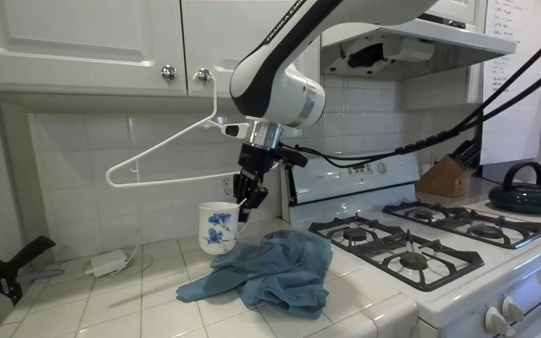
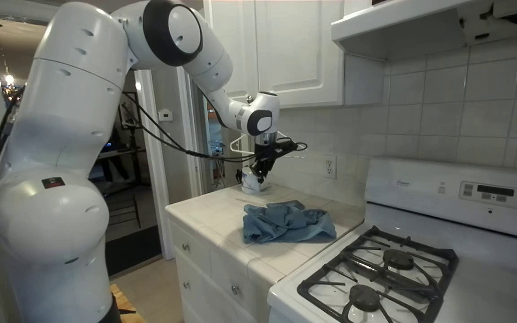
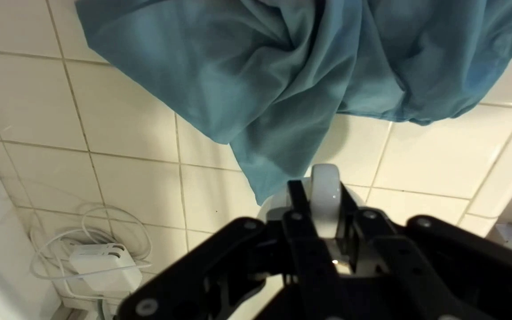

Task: Move the mug to the left then remove the coat hanger from the knob

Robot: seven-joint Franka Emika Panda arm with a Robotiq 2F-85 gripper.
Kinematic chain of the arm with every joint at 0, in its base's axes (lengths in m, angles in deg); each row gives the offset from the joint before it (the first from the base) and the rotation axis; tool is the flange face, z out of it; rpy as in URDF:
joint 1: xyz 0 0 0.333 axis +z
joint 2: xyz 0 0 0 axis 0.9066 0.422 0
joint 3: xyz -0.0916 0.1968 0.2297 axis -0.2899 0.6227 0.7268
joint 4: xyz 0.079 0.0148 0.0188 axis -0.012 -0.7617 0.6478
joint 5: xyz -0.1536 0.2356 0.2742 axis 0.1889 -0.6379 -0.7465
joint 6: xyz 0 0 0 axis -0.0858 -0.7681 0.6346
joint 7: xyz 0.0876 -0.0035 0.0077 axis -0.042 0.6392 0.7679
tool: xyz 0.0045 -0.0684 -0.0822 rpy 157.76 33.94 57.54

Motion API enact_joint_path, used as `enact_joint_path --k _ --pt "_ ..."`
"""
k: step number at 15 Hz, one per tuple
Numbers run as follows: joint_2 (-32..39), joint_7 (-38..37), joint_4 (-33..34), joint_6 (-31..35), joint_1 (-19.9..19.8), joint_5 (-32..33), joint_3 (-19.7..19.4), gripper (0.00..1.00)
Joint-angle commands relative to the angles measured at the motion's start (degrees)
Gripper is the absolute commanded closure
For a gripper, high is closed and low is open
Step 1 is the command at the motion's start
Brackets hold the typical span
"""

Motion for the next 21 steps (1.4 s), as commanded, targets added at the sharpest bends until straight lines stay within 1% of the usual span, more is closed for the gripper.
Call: enact_joint_path --k 1,9,10,11,14,17,20,21 --pt "0.34 -0.47 0.38 -0.12 -0.61 0.52 0.84 0.83" --pt "0.56 -0.47 0.81 -0.16 -0.78 0.52 0.79 0.83" --pt "0.56 -0.47 0.81 -0.16 -0.77 0.52 0.79 0.96" --pt "0.97 0.35 1.43 -0.4 -0.9 -0.17 1.38 0.96" --pt "1.92 -1.03 2.66 -0.91 0.11 1.11 1.45 0.96" --pt "2.25 -4.27 2.95 -0.95 1.61 2.88 0.87 0.96" --pt "1.82 -11.94 2.55 -1.5 3.16 5.92 -0.48 0.96" --pt "1.96 -13.64 2.78 -1.73 3.25 6.31 -0.24 0.96"
